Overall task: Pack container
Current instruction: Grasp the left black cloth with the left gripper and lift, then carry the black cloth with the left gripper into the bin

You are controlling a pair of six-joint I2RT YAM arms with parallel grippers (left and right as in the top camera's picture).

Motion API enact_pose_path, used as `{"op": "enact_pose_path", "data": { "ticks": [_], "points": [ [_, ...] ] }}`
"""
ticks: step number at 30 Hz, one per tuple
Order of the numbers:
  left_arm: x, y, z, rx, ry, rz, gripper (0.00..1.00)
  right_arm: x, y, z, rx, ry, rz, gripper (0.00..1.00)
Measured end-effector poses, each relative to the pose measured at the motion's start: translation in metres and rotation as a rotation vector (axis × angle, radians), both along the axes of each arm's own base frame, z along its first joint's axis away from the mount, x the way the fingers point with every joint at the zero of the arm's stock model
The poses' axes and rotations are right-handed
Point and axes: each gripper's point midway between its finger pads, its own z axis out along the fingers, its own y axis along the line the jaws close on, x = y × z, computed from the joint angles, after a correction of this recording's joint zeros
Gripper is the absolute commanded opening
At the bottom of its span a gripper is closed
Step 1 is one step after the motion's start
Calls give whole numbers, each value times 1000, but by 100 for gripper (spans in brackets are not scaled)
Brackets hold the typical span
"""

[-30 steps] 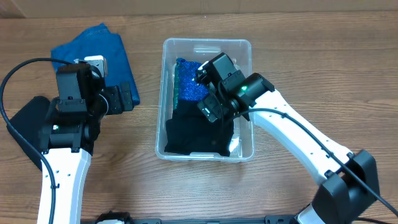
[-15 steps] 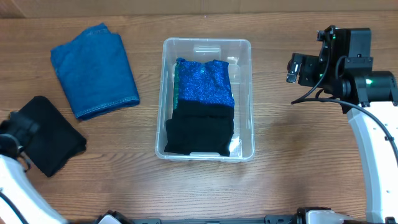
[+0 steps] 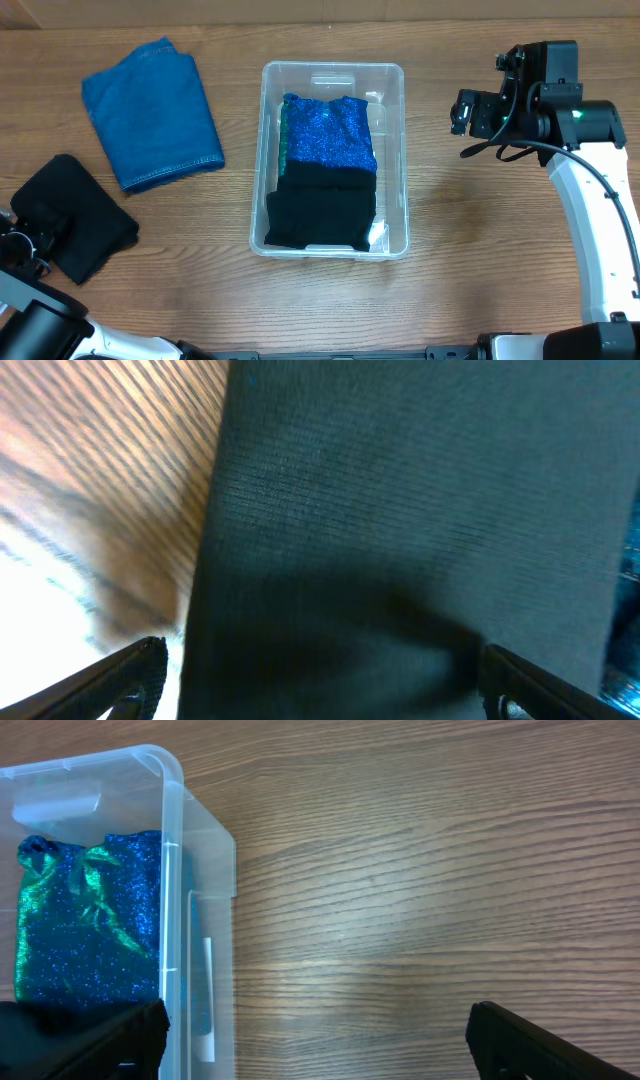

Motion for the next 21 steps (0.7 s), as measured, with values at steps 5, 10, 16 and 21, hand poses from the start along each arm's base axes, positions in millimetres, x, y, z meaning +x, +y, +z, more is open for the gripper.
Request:
{"op": "enact_pose_path", "data": {
  "ticks": [5, 10, 16, 21],
  "points": [
    [11, 0, -8, -46, -46, -6, 55, 2, 0, -7, 0, 20, -1, 100],
    [35, -24, 1, -197, -240, -67, 4, 2, 0, -7, 0, 20, -1, 100],
    [56, -51, 82, -262, -491, -121, 4, 0, 0, -8, 0, 26, 0, 100],
    [91, -159, 255, -42, -775, -418, 4, 2, 0, -7, 0, 18, 0, 100]
  ]
}}
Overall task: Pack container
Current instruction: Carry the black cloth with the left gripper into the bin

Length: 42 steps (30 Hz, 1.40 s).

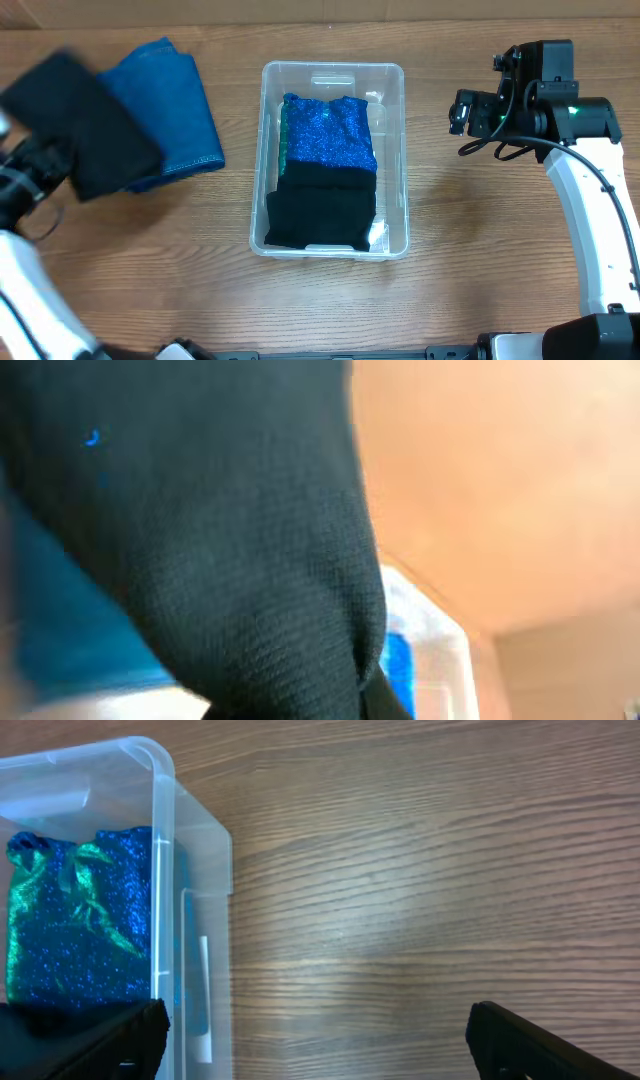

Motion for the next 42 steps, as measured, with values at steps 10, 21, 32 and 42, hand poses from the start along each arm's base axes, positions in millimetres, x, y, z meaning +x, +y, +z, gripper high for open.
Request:
{"op": "enact_pose_path", "data": {
  "ticks": [10, 21, 32, 42],
  "points": [
    [81, -355, -6, 316, -207, -507, 4, -1, 0, 0, 0, 3, 0, 100],
    [84, -429, -146, 377, 26, -604, 4, -2, 0, -1, 0, 9, 0, 100],
    [82, -426, -152, 168, 199, -465, 4, -2, 0, -1, 1, 10, 0, 100],
    [80, -434, -138, -50, 263, -474, 4, -2, 0, -1, 0, 10, 0, 100]
  ]
}}
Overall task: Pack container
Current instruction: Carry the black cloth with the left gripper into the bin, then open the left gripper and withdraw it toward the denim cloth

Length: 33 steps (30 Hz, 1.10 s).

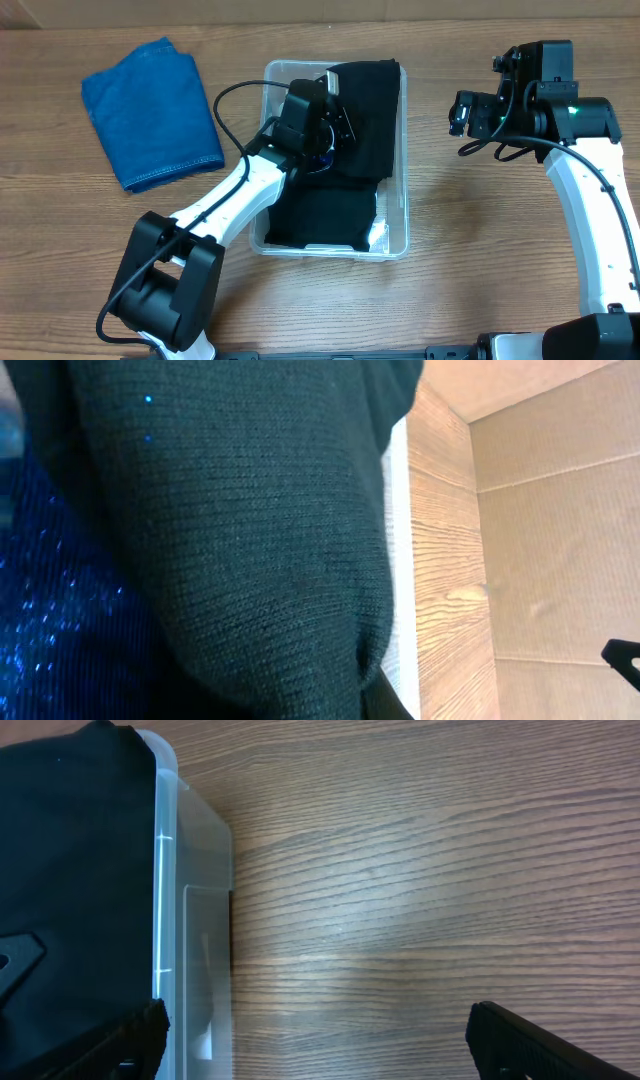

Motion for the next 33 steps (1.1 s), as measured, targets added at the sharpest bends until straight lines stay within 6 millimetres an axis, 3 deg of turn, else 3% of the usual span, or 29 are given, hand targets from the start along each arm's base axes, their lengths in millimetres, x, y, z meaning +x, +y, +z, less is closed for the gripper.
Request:
{"op": "enact_pose_path", "data": {
  "ticks": [5, 6, 7, 8, 9, 12, 15, 17, 18, 20, 21, 23, 29, 31, 33],
  "points": [
    [-12, 5, -17, 4, 131, 35, 4, 0, 0, 0, -1, 0, 0, 100],
    [-15, 6, -20, 4, 162, 41, 46, 0, 0, 0, 0, 0, 0, 100],
    [-16, 7, -22, 6, 171, 44, 81, 0, 0, 0, 0, 0, 0, 100],
    [-16, 7, -22, 8, 169, 44, 99, 0, 0, 0, -1, 0, 0, 100],
    [-15, 8, -22, 15, 161, 48, 100, 0, 0, 0, 0, -1, 0, 100],
    [-6, 11, -17, 35, 98, 43, 100, -1, 0, 0, -1, 3, 0, 100],
    [6, 33, -18, 137, 56, 91, 100, -2, 0, -1, 0, 7, 0, 100],
    [27, 50, 5, 240, -96, 111, 96, -1, 0, -1, 0, 6, 0, 100],
    [33, 51, 19, 279, -172, 83, 84, -1, 0, 0, 0, 3, 0, 100],
    [40, 39, 61, 348, -380, -35, 10, 0, 0, 0, 0, -1, -1, 100],
    [36, 31, 72, 353, -437, -92, 4, 0, 0, 0, -1, -1, 0, 100],
    [25, 22, 77, 342, -463, -178, 4, 0, 0, 0, -1, 0, 0, 100],
    [-7, -4, 65, 203, -409, -376, 4, 0, 0, 0, 0, -1, -1, 100],
    [-14, -14, 50, 153, -367, -441, 4, 1, 0, -2, 0, 5, 0, 100],
    [-17, -21, 18, 116, -272, -478, 4, 2, 0, -6, -1, 16, 0, 100]
  ]
}}
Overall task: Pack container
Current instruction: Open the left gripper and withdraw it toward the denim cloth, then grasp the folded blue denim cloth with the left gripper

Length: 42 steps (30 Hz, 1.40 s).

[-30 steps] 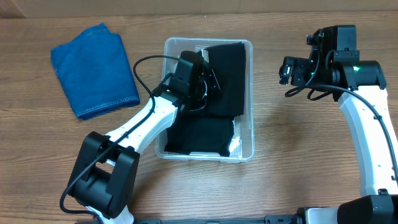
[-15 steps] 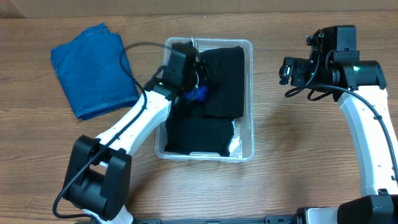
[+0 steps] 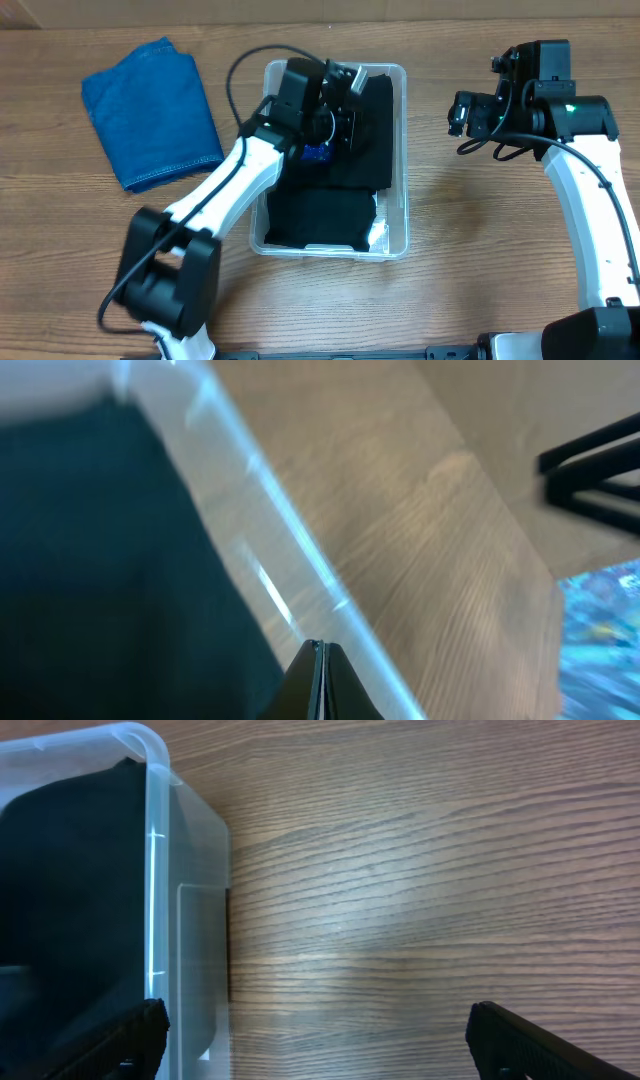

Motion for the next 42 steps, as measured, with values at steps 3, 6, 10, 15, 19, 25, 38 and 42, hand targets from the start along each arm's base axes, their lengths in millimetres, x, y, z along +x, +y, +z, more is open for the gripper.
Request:
{"op": "enact_pose_path", "data": {
  "ticks": [3, 6, 10, 15, 19, 25, 38, 42],
  "points": [
    [3, -5, -57, -4, 145, -7, 4, 0, 0, -1, 0, 3, 0, 100],
    [8, -1, -97, -49, 275, 9, 4, 0, 0, -1, 0, 4, 0, 100],
    [13, 5, -102, -158, 419, 3, 4, -1, 0, -2, 0, 12, 0, 100],
    [16, 6, -93, -212, 428, -16, 13, -1, 0, -2, 0, 11, 0, 100],
    [22, 7, -60, -218, 334, -21, 40, -1, 0, -2, 0, 12, 0, 100],
    [21, 19, 64, -219, -1, -31, 100, -1, 0, -2, -1, 9, 0, 100],
    [26, 380, -3, 492, 257, 940, 100, -28, -144, -6, -11, 48, -475, 100],
    [4, 492, 3, 469, 279, 1207, 100, -44, -185, -6, 39, 43, -606, 100]
  ]
}}
